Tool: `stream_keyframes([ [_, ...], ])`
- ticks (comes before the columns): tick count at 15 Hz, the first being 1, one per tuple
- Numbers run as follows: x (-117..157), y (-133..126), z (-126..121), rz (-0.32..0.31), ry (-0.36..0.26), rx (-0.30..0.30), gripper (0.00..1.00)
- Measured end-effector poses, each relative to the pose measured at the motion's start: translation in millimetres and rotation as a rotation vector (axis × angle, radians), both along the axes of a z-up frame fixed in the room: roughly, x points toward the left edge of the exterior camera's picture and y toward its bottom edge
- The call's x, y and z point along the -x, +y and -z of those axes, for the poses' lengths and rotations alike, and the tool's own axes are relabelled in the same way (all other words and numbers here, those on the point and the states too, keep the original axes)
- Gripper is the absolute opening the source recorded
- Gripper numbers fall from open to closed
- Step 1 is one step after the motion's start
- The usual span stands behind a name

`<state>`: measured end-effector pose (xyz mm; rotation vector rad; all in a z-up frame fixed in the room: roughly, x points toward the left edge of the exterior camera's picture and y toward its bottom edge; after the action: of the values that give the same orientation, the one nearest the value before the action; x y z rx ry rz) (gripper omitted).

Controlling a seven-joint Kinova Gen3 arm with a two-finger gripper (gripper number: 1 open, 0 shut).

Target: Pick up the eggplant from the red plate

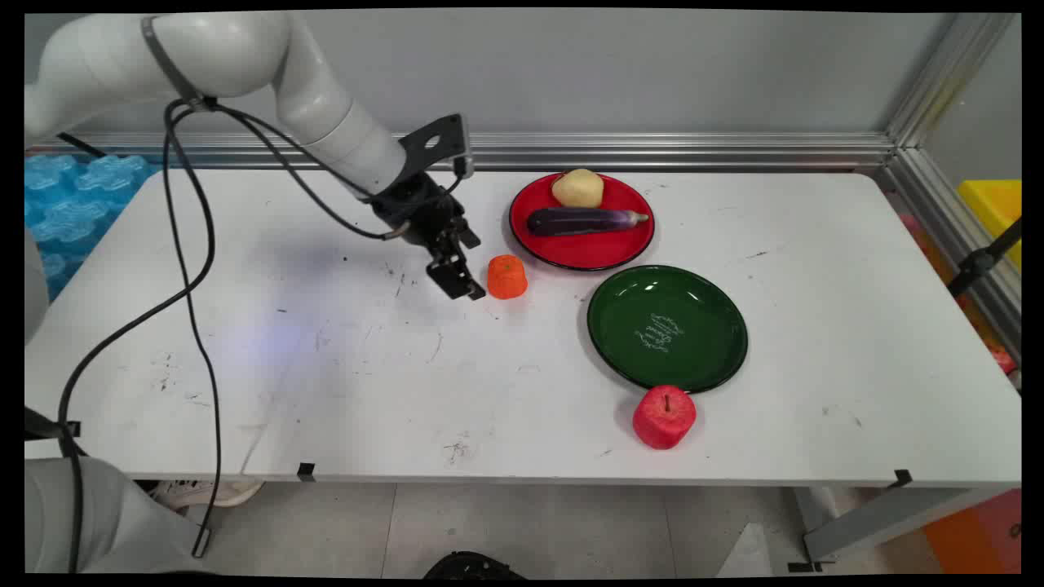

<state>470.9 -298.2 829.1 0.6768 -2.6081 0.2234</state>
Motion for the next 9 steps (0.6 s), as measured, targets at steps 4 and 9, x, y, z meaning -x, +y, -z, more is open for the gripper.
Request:
stream_keyframes([
  [4,13,-31,1,-0.032,0.023,0.04,1.0],
  [9,23,-76,3,-0.065,0.048,0.096,1.0],
])
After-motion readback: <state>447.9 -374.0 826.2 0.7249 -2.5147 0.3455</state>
